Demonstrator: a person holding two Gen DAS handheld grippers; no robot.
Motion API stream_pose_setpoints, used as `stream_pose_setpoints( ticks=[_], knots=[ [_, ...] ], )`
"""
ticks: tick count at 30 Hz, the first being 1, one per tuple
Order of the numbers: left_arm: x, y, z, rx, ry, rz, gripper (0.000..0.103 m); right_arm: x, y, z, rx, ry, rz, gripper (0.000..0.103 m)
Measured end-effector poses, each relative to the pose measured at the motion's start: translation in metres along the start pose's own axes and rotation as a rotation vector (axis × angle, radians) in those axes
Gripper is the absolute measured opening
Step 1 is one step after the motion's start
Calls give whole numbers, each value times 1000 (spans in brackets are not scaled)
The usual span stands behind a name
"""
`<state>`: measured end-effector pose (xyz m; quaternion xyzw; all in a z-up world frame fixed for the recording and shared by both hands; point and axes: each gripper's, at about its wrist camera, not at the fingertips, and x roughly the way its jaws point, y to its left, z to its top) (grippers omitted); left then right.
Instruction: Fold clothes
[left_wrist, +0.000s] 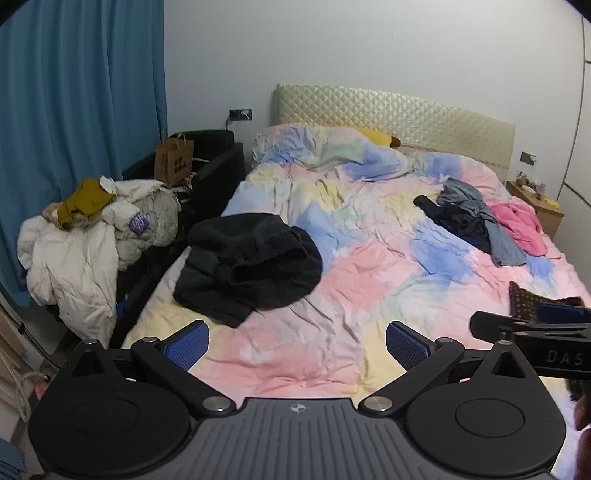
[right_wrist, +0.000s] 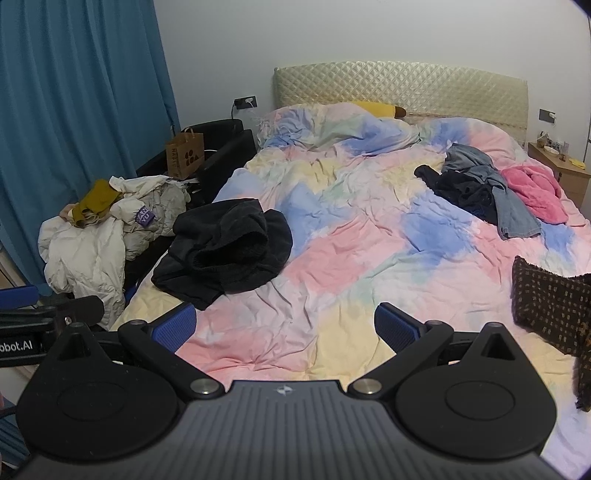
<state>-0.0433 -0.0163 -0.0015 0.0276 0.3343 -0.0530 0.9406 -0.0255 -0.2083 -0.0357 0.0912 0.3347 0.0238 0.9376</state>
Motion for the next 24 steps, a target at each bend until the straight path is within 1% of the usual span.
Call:
stream_pose_setpoints(
  ticks=[7, 15, 17, 24],
  knots=[
    [-4, -7, -1, 5, 14, 16, 103, -2, -6, -4, -4, 0, 7, 103],
    [-6, -18, -5, 37, 35, 27, 103, -2, -10, -8, -10, 0, 14, 103],
    [-5, -22, -5, 55, 29, 31, 103, -2, -13, -9, -6, -3, 17, 103],
    [13, -24, 5, 77, 44, 81, 103, 1, -32, -11, 24, -27, 29, 103]
  ],
)
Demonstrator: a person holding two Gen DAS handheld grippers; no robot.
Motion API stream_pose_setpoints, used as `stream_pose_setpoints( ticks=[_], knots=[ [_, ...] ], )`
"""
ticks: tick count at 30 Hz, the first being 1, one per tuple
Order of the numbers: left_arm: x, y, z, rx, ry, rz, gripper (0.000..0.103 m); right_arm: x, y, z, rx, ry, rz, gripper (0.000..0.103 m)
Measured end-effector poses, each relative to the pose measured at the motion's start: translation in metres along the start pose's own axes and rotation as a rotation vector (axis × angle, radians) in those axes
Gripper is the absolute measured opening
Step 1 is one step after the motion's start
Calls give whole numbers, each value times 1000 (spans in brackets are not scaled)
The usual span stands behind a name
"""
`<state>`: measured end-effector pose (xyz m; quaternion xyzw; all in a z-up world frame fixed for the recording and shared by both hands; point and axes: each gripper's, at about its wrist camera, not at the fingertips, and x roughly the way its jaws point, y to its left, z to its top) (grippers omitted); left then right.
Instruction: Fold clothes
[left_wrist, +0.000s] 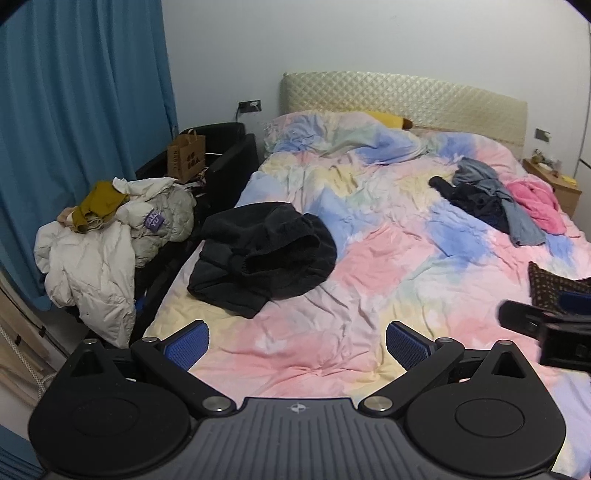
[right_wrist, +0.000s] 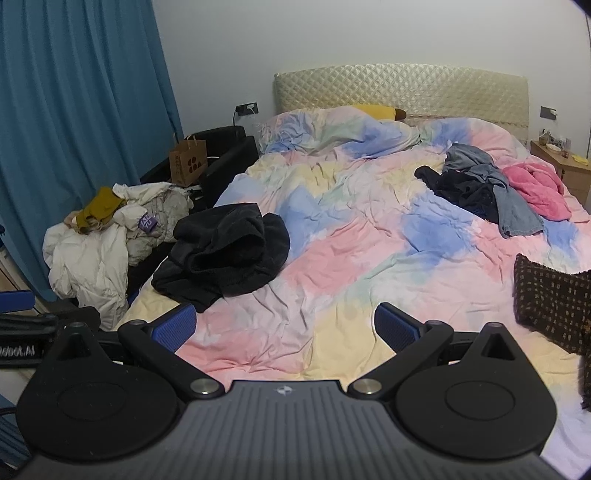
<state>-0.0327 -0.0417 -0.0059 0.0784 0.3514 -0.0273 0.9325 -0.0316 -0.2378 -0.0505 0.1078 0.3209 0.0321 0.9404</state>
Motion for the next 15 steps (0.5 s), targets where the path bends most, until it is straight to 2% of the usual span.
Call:
stream_pose_setpoints(
  ticks=[8, 15],
  knots=[
    [44, 19, 50, 58, -12, 108, 103, 10, -20, -3, 30, 1, 36, 103],
    [104, 45, 84, 91, -4, 91, 103, 31, -14, 0, 32, 3, 47, 103]
  ],
)
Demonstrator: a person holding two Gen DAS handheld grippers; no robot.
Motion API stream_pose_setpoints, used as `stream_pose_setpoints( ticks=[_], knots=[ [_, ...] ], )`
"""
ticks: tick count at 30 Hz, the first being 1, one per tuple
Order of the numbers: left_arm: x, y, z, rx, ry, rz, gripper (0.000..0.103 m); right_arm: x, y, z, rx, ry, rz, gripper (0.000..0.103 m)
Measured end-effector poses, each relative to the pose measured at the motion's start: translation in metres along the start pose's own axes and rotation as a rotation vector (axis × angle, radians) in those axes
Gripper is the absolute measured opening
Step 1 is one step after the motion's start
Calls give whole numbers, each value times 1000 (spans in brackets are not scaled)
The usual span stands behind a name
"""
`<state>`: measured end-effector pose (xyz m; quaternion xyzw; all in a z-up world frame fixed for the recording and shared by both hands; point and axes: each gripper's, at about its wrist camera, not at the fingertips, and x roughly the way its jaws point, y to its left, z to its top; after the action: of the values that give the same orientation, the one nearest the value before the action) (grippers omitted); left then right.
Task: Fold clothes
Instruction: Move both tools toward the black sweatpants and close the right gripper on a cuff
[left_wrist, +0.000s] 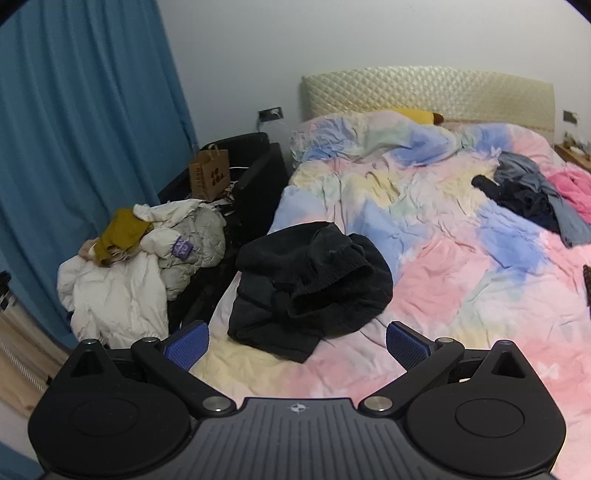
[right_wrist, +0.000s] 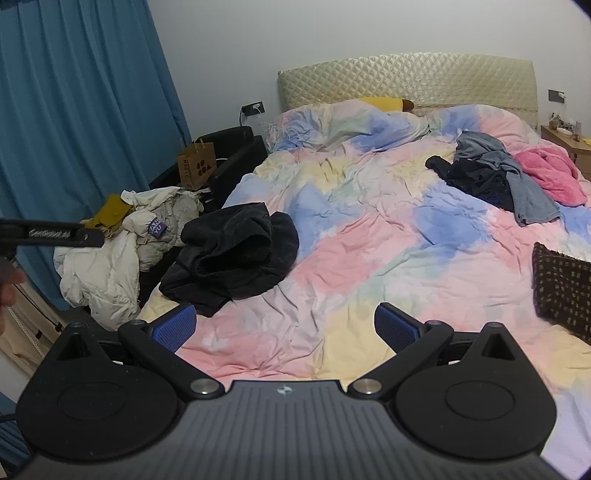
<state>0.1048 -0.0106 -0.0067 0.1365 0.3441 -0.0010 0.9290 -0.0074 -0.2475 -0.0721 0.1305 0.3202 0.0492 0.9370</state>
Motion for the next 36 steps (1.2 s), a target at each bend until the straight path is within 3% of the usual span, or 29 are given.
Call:
stream_pose_setpoints(
  ticks=[5, 11, 19, 28, 34, 36],
  knots=[
    [82, 15, 8, 28, 44, -39, 103, 28, 15, 6, -6, -25, -74, 103],
    [190, 51, 3, -76, 109, -170, 102, 76, 43, 24, -39, -91, -154, 103],
    [315, 95, -26, -210, 218, -263, 101, 198, 87, 55, -146, 0, -153, 103],
    [412, 99, -52, -262, 301, -254, 95, 327, 116, 89, -396, 83, -77, 101],
    [458, 94, -72, -398, 386, -285, 93, 414, 119, 82, -599, 128, -96, 88],
    [461, 92, -77, -424, 384, -288, 93, 442, 121, 74, -664, 143, -102, 78]
  ],
)
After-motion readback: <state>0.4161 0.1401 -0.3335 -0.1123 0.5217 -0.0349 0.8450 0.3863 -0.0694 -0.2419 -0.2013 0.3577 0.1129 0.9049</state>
